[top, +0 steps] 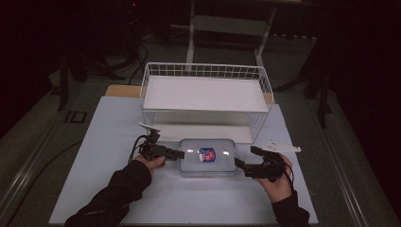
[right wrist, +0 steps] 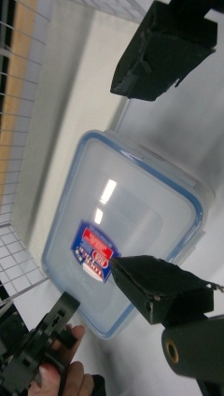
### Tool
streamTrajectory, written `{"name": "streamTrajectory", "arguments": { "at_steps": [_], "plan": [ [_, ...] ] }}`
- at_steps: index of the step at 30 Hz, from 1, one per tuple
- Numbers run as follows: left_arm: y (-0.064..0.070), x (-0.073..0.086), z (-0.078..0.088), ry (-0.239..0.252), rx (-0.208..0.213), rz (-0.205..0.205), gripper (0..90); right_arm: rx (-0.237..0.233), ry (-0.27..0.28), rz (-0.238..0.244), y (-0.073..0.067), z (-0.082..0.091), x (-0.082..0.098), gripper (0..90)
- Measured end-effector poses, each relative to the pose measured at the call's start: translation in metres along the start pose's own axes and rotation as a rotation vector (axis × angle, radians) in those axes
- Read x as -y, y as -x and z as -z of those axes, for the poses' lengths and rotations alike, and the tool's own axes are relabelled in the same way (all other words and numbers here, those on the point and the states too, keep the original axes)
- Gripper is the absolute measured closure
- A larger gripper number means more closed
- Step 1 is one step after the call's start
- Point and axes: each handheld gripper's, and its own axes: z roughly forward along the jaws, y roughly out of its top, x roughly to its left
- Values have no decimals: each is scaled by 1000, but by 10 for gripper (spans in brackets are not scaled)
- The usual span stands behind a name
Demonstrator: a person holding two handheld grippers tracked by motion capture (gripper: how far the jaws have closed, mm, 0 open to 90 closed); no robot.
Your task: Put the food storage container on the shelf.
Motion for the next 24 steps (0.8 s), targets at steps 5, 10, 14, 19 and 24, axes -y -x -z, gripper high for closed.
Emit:
{"name": "streamTrajectory", "arguments": {
  "at_steps": [5,10,14,19,24],
  "plan": [
    [6,5,3,13,-2,-66,535,-13,-38,-43,8,-10,-1,146],
    [12,11,5,21,-6,-136,543,-77,-77,-117,16,-20,0,156],
    [18,15,6,20,-18,-189,553,-157,-111,-201,27,-30,4,219],
    [20,18,7,25,-14,-211,561,-234,-166,-252,32,-36,8,281],
    [22,20,7,24,-24,-230,566,-274,-202,-266,32,-39,11,369]
  ]
}}
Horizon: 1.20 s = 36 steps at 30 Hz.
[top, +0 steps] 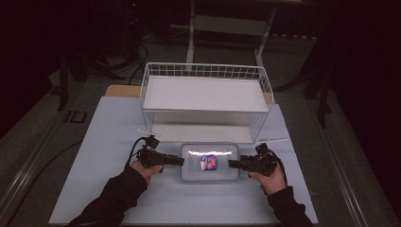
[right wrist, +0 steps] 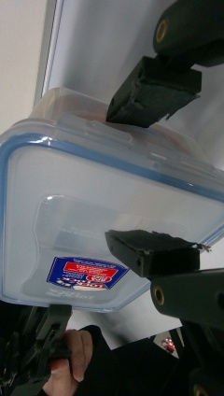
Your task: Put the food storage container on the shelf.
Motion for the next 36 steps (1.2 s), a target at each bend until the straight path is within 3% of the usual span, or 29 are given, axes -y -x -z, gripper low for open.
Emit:
{"name": "streamTrajectory", "arguments": {
  "at_steps": [9,21,27,36],
  "plan": [
    [8,9,1,37,-30,-12,566,1,10,2,-2,6,3,442],
    [26,13,0,46,-113,-54,558,31,4,43,-12,11,7,464],
    [27,12,0,61,-132,-87,554,54,6,61,-14,11,4,465],
    [27,8,4,85,-142,-97,553,53,19,64,-15,9,-2,467]
  ]
}}
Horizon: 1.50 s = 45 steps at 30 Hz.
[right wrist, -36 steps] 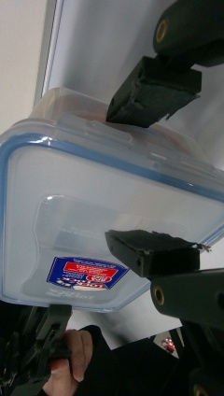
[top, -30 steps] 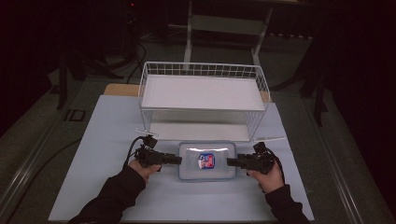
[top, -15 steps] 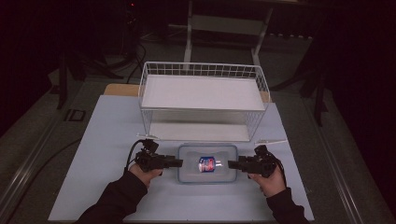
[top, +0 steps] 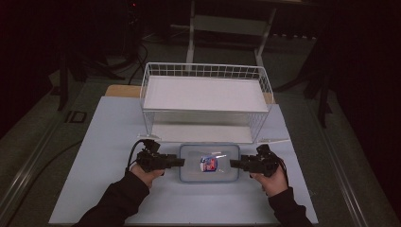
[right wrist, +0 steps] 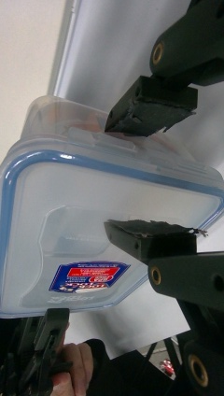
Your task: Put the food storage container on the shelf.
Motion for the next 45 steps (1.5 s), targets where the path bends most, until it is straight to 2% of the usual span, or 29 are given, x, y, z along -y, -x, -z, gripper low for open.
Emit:
{"name": "streamTrajectory", "arguments": {
  "at_steps": [4,13,21,25,29,33,37,38,40,45],
  "plan": [
    [-2,-5,3,20,-2,-27,553,9,12,16,-2,0,-6,467],
    [-3,-18,8,46,-14,-47,552,15,36,43,-2,1,-21,468],
    [-7,-37,10,101,-40,-76,545,35,75,72,-1,1,-43,467],
    [-10,-41,6,128,-52,-84,542,48,97,91,3,-1,-50,466],
    [-13,-43,1,150,-86,-111,533,55,118,101,8,-5,-53,464],
    [-18,-46,-5,179,-102,-104,526,67,140,107,14,-9,-54,464],
    [-22,-47,-9,201,-108,-119,523,73,158,107,19,-12,-56,462],
    [-24,-47,-11,228,-114,-138,523,73,163,108,20,-13,-56,462],
    [-29,-48,-13,240,-110,-140,519,85,177,120,22,-16,-56,462],
    [-33,-45,-20,275,-136,-169,509,105,185,125,26,-23,-56,457]
  ]
}}
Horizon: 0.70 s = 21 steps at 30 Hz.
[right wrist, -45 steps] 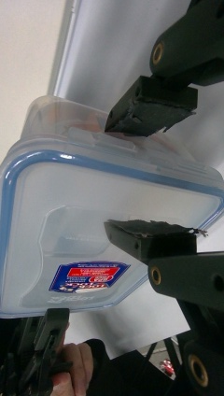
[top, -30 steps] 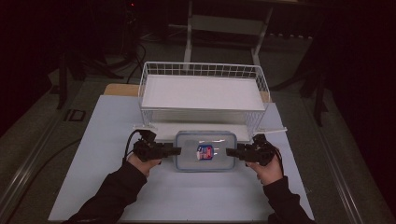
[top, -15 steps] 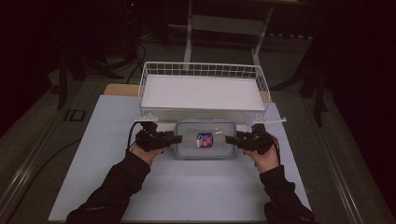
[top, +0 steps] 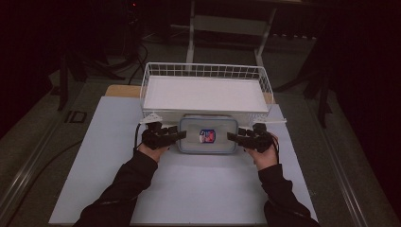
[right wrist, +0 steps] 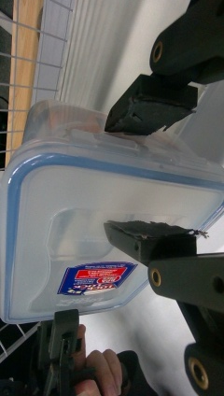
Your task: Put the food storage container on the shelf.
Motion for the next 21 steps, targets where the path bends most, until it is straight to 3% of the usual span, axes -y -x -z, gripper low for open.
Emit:
{"name": "streamTrajectory", "arguments": {
  "at_steps": [4,6,13,18,21],
  "plan": [
    [-3,6,-6,-13,-12,9,499,7,-5,0,3,-3,2,454],
    [-4,8,-8,6,-16,13,488,20,-10,12,3,-6,4,453],
    [-3,11,-12,51,-27,14,486,0,7,-35,13,-9,7,448],
    [-6,14,-15,94,-18,44,481,-4,12,-67,17,-11,7,438],
    [-5,15,-16,106,-26,37,474,13,4,-54,15,-14,5,407]
  ]
}}
